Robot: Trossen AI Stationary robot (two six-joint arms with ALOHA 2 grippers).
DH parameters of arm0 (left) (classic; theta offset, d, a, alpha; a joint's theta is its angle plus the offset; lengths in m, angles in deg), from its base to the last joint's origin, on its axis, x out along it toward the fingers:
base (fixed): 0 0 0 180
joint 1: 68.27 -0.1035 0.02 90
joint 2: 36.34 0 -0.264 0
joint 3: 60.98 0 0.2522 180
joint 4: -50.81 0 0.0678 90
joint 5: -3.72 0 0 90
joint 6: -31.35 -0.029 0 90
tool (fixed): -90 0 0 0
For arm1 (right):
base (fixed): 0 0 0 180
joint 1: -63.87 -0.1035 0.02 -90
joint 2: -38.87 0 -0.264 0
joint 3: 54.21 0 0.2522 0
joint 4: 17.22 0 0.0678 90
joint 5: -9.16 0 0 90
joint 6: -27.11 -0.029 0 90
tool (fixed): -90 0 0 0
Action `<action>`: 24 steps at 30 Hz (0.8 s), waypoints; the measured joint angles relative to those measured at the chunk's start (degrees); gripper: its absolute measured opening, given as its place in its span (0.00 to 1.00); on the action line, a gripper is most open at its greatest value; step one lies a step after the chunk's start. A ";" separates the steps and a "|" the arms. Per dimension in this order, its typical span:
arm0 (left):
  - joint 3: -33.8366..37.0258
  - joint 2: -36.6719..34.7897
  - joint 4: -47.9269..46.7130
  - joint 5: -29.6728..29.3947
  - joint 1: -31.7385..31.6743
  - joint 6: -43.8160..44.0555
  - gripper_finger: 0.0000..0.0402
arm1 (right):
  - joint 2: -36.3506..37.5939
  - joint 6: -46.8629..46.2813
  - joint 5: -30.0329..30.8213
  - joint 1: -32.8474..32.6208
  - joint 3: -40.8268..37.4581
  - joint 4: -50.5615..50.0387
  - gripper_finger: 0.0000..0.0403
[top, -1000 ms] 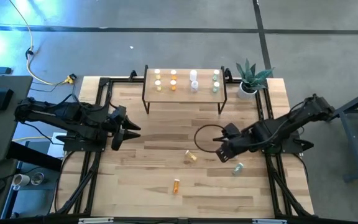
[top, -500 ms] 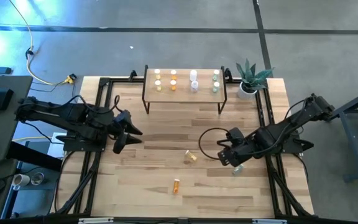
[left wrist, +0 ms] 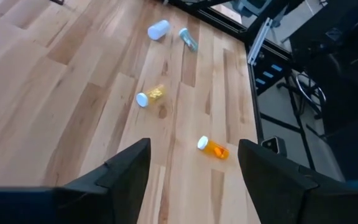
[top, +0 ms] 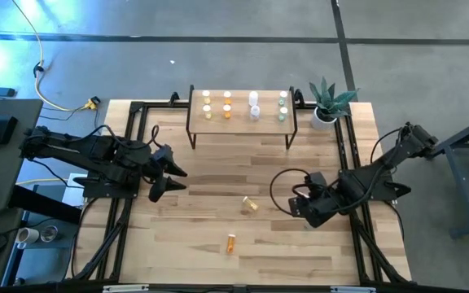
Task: Pick and place medicine bottles onto shelf by color
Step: Put the yellow pill bottle on the shelf and align it to the other yellow pill bottle
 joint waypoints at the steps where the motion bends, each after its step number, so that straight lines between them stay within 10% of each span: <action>1: 0.00 0.00 0.02 0.05 0.00 0.00 0.58 | 0.00 -1.38 0.00 -0.22 0.00 -0.01 0.49; 9: 0.00 0.00 0.00 0.14 -0.01 0.00 0.57 | -3.55 1.76 2.58 -0.20 0.00 1.61 0.49; 24: -0.02 0.00 0.02 0.14 -0.02 0.00 0.57 | -14.84 39.45 2.88 10.85 0.00 26.78 0.49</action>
